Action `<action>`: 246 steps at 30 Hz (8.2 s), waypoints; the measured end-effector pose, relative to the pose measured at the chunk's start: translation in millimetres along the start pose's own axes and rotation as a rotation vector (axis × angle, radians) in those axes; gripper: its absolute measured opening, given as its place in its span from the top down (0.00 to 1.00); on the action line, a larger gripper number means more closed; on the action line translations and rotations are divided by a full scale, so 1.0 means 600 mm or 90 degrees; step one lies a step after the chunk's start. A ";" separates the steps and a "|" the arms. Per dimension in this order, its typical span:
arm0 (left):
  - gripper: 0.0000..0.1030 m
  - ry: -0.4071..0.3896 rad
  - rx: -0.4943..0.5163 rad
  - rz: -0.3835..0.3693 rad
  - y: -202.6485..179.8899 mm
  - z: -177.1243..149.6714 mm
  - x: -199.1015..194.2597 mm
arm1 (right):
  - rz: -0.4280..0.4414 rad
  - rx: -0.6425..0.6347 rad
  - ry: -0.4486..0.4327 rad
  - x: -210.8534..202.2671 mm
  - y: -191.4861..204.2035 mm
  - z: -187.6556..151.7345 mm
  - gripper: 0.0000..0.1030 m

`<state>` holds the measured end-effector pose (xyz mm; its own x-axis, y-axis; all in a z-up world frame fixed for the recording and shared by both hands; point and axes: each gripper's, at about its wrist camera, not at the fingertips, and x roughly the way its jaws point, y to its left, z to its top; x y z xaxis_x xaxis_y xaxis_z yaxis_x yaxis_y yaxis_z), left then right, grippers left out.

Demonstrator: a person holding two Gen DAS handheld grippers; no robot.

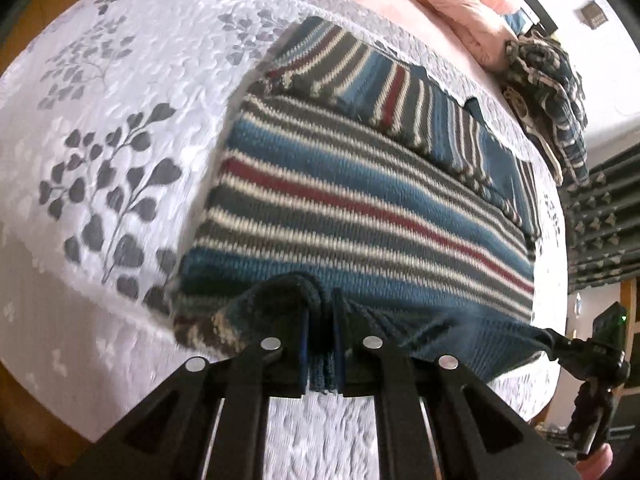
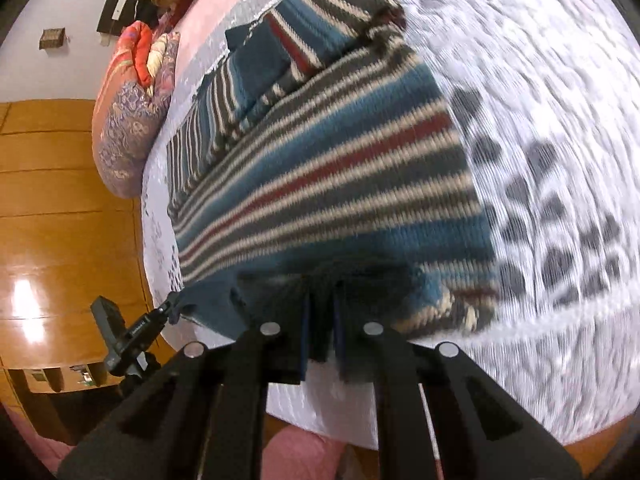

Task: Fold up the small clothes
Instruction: 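Lift the held hem with both tools and fold it toward the collar, then lay the hem down beside the collar and open both tools, then grasp the side edge of the folded sweater with the right tool, then lift the held side edge with the right tool and fold it over the body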

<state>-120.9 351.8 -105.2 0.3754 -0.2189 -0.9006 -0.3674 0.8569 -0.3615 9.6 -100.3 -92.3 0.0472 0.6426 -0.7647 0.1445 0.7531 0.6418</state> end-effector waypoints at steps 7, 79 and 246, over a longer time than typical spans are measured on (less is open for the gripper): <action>0.91 0.002 -0.019 -0.006 0.016 0.040 0.048 | 0.001 0.019 0.011 0.041 -0.021 0.064 0.92; 0.87 0.060 0.278 0.010 -0.128 0.078 0.079 | -0.166 -0.330 0.117 0.054 0.105 0.076 0.92; 0.44 -0.052 0.202 0.042 -0.288 0.233 0.195 | -0.084 -0.099 -0.036 0.055 0.002 0.301 0.45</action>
<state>105.5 243.0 -114.6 0.4314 -0.1303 -0.8927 -0.1148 0.9735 -0.1976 189.7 -103.5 -126.9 0.0936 0.5311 -0.8421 -0.0006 0.8458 0.5334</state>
